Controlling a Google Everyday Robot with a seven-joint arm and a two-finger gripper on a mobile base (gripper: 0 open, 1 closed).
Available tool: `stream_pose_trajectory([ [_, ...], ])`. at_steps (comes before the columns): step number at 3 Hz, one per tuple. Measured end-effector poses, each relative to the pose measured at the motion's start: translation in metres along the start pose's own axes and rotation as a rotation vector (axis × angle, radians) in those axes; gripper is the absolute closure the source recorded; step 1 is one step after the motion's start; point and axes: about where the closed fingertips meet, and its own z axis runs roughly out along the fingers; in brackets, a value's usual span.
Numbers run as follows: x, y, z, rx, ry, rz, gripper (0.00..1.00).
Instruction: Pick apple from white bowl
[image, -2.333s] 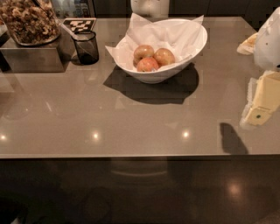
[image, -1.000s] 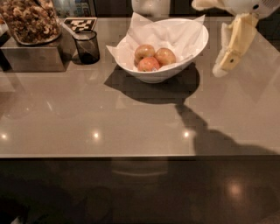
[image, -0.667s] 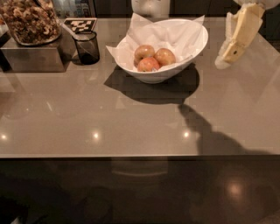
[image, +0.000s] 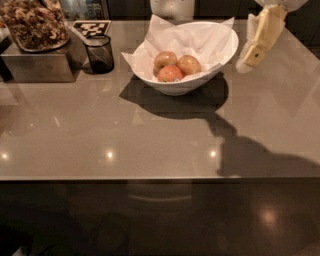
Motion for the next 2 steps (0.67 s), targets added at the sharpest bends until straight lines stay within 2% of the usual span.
stream_pose_trajectory([
  [1, 0.002, -0.035, 0.016, -0.007, -0.022, -0.030, 0.00],
  [2, -0.002, -0.049, 0.009, 0.041, -0.035, -0.037, 0.06],
])
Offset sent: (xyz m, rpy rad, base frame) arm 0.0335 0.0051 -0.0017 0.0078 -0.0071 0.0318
